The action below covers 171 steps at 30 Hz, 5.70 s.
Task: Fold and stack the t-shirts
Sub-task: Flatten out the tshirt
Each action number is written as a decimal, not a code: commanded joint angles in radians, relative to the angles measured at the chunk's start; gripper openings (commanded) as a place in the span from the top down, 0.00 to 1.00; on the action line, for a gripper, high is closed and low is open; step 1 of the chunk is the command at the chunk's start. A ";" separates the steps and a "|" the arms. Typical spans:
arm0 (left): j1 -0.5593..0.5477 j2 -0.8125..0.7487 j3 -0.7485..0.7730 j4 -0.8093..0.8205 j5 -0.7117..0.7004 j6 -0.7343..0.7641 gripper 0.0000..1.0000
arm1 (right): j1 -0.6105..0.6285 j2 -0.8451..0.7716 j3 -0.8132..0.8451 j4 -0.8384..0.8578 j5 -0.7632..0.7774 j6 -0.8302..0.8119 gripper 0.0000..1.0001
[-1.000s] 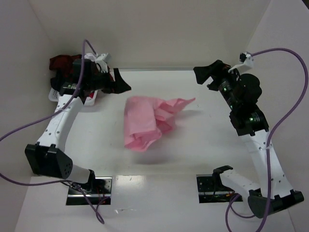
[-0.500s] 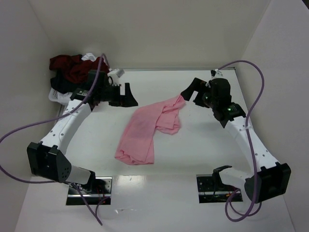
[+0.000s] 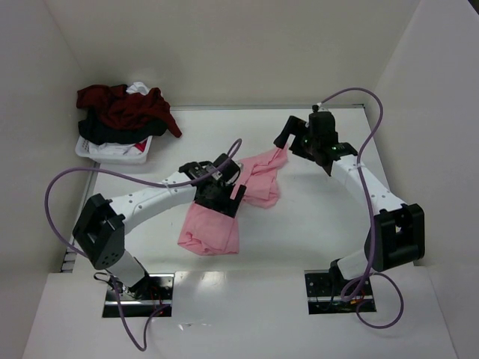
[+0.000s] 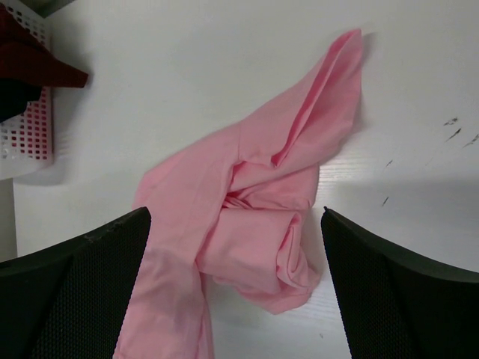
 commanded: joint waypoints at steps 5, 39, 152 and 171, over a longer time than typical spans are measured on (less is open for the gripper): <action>-0.087 -0.056 -0.093 -0.043 -0.061 -0.184 0.10 | -0.004 0.002 0.062 0.058 0.017 -0.003 0.00; -0.202 0.174 -0.153 -0.035 -0.048 -0.294 0.59 | -0.004 -0.009 -0.016 0.067 0.018 -0.031 0.00; 0.183 -0.476 0.589 -0.044 -0.461 0.066 1.00 | -0.013 -0.484 0.603 -0.282 0.258 -0.112 1.00; 0.192 -0.354 0.360 0.096 -0.441 0.074 1.00 | -0.013 -0.251 0.481 -0.292 0.293 -0.071 1.00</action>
